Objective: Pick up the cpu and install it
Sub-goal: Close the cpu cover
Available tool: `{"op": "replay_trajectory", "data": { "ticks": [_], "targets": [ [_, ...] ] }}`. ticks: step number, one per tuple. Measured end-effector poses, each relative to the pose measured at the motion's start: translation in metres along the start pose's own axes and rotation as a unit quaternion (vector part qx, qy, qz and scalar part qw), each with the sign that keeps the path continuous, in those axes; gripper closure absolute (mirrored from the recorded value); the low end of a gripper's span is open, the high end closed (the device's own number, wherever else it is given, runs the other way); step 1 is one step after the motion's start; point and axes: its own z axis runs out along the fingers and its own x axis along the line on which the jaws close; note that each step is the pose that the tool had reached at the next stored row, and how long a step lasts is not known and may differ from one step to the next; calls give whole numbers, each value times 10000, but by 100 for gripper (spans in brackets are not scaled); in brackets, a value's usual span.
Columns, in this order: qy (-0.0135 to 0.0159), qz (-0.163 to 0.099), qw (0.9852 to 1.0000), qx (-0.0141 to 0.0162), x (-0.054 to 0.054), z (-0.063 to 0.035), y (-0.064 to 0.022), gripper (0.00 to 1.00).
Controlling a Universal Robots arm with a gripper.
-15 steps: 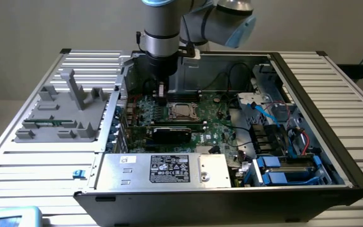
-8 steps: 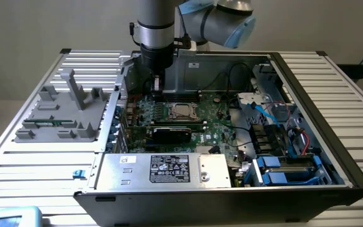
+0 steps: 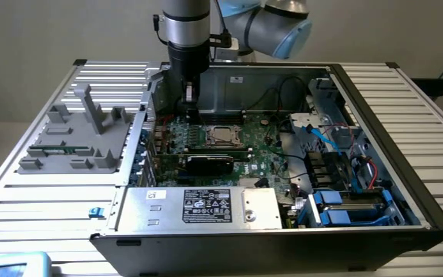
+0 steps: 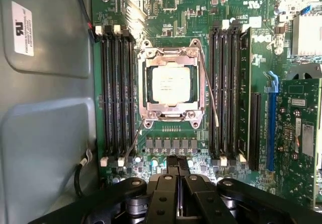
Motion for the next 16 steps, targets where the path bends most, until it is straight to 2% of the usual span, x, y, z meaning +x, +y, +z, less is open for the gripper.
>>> {"op": "replay_trajectory", "data": {
  "ticks": [5,9,16],
  "targets": [
    [2,-3,10000,-80,42,-124,-17,89],
    [3,-3,10000,-91,66,-250,-45,89],
    [5,-4,9999,-117,173,-262,-112,89]
  ]
}}
